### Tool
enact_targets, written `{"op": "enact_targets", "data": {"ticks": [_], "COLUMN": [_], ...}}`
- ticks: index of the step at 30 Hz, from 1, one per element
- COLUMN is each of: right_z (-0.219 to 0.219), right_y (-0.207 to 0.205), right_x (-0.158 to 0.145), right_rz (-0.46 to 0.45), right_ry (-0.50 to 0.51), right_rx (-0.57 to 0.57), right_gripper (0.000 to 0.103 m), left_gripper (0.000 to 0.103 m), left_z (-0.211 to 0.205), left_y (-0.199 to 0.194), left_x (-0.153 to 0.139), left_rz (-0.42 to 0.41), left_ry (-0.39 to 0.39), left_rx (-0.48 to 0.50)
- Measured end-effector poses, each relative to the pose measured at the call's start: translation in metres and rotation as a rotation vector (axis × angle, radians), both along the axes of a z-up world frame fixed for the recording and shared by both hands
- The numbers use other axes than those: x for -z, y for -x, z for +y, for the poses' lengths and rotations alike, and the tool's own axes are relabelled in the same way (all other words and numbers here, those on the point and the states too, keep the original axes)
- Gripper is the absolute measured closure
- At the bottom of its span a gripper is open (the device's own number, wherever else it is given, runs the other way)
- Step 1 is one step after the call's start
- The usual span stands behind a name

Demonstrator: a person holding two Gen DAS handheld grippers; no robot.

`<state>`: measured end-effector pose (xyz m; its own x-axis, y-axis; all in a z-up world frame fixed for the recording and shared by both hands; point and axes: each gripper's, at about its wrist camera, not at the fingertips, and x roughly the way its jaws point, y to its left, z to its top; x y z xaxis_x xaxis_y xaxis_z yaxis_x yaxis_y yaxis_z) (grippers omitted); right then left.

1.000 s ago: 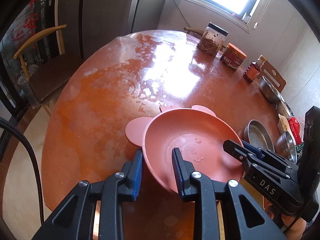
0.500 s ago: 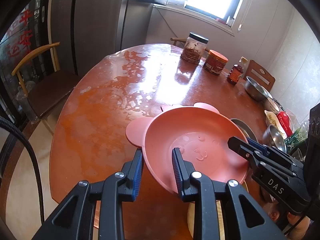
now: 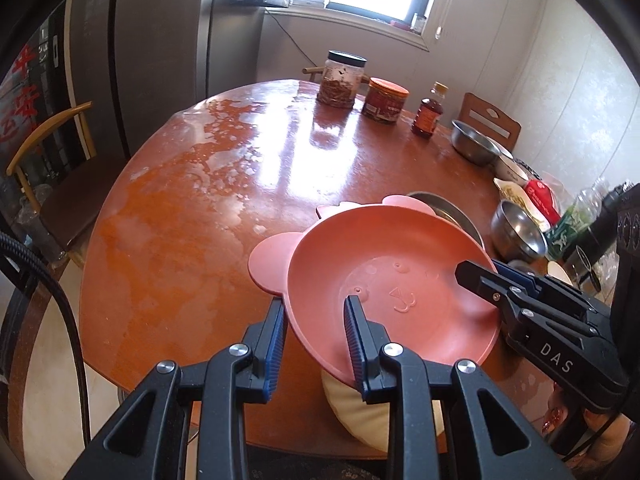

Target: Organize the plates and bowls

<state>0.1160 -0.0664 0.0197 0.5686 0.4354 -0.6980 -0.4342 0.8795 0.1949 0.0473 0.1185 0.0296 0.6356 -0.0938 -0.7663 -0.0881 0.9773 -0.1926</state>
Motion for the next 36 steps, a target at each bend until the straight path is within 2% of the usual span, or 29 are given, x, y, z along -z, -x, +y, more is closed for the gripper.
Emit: {"op": "enact_targets", "data": {"ticks": [11,24,36], "right_z": [-0.021,-0.023,-0.019], "right_y": [0.024,0.020,0.014], "right_x": [0.020,0.036,0.044], "right_rz": [0.031,0.056,0.061], "right_ry": [0.028,0.057,0.082], "right_rx": [0.017,0.034,0.047], "right_gripper": [0.075,0.075,0.075], "left_gripper": [0.074,0.074,0.074], "left_z": [-0.027,-0.042,-0.046], "left_y": [0.023,0.039,0.037], "left_x": [0.015,0.030,0.038], "left_rz": [0.028,0.075,0.097], "left_ry": [-0.033,-0.047,-0.043], "left_rx": [0.046,0.085,0.105]}}
